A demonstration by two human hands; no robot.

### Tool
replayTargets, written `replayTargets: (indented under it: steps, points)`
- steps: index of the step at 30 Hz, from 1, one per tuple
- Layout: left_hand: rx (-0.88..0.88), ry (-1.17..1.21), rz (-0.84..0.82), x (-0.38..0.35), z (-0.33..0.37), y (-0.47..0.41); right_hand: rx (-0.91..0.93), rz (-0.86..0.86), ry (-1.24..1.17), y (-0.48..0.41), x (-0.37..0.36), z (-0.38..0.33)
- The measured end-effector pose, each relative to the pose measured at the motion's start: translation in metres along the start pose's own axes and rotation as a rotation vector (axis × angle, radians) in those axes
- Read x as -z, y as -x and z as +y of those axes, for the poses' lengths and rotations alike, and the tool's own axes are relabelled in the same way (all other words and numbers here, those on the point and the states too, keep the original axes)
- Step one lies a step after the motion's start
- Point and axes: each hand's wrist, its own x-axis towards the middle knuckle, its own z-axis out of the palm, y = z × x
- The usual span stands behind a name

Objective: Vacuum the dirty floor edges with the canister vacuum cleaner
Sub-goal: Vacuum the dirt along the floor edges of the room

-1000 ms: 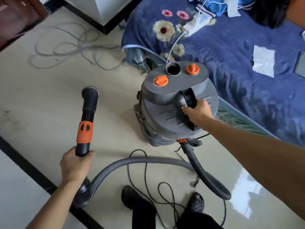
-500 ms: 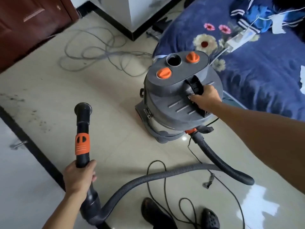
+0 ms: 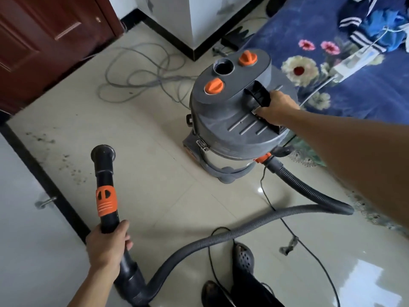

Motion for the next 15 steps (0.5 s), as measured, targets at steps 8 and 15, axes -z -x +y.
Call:
replayTargets:
  steps: [8,15]
  points:
    - [-0.017,0.057,0.066,0.007,0.046,-0.006,-0.017,-0.048,0.205,-0.007,0.008,-0.030]
    - [-0.040,0.147,0.148,0.053,0.065,-0.033,0.268,0.237,0.159,0.057,-0.028,-0.104]
